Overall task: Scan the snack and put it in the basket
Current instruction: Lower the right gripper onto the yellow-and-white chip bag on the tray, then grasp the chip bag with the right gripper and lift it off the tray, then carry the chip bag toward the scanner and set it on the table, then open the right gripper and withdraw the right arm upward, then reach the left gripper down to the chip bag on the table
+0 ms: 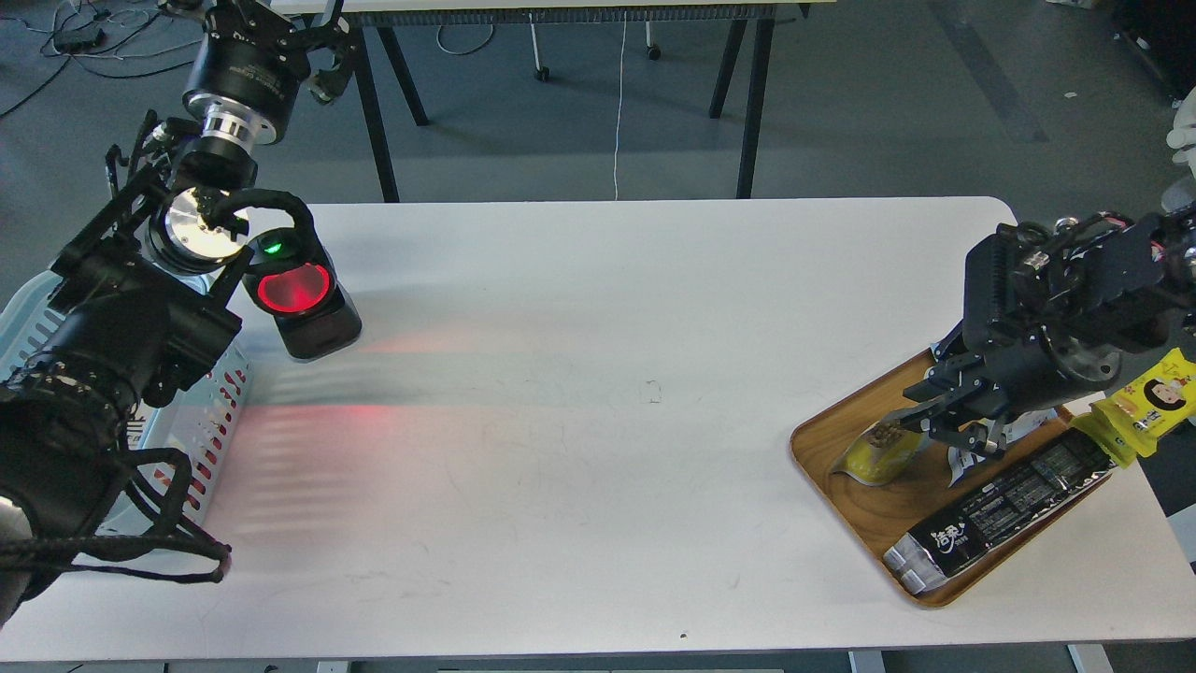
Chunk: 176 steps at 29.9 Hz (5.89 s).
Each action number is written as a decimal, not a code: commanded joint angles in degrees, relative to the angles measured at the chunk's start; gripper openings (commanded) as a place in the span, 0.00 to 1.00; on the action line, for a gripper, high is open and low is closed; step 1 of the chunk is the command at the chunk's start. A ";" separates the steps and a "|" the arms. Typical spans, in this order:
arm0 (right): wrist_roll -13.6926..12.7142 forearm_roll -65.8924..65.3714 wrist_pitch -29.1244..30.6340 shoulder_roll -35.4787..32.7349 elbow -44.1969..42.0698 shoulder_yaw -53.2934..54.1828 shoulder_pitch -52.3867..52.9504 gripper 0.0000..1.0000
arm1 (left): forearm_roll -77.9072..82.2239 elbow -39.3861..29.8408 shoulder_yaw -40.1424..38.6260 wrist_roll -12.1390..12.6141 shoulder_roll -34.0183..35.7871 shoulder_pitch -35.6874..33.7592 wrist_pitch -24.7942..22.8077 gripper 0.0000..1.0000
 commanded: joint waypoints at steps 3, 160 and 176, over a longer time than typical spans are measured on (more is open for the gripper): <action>0.00 0.16 -0.03 0.03 0.03 0.08 -0.02 0.01 | 0.00 0.21 0.01 0.10 0.08 0.04 0.00 1.00; 0.00 124.17 23.35 16.12 -51.47 84.28 -54.86 0.99 | 125.35 -63.60 41.40 3.00 17.04 -1.37 0.00 0.73; 0.00 124.17 23.26 15.94 -51.56 86.21 -55.30 0.99 | 125.35 -62.28 41.23 2.83 19.77 0.30 0.00 0.04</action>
